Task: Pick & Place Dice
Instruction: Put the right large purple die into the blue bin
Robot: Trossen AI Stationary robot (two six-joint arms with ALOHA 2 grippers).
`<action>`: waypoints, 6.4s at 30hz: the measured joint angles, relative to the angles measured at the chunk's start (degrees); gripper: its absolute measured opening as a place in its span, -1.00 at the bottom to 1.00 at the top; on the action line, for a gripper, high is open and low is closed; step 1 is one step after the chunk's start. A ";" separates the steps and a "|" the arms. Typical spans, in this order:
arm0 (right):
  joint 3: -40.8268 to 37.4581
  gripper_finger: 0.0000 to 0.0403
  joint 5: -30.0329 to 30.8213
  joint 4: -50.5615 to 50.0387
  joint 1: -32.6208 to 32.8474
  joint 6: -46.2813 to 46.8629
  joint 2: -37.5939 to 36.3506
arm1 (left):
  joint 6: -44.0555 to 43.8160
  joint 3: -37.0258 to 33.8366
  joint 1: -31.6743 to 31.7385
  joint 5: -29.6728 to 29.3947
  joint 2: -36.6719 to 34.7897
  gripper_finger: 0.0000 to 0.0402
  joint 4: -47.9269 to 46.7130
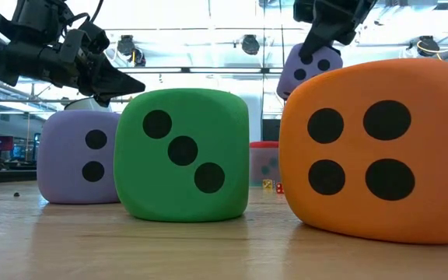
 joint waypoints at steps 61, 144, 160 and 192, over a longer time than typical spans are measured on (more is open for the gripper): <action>0.02 0.82 4.54 -1.26 -17.52 -27.15 18.91 | 1.14 -0.02 0.00 -0.02 0.02 -0.88 0.26; 0.59 0.75 -1.40 -0.01 -16.33 -23.48 19.54 | 0.15 -0.02 0.02 0.01 0.02 -0.88 0.16; 0.59 0.79 -4.04 0.01 -16.41 -22.90 19.56 | 0.11 -0.02 0.02 0.01 0.02 -0.88 0.15; 0.63 0.97 -5.96 4.16 -16.39 -18.07 4.75 | -0.39 -0.02 0.02 0.01 0.02 -0.88 0.04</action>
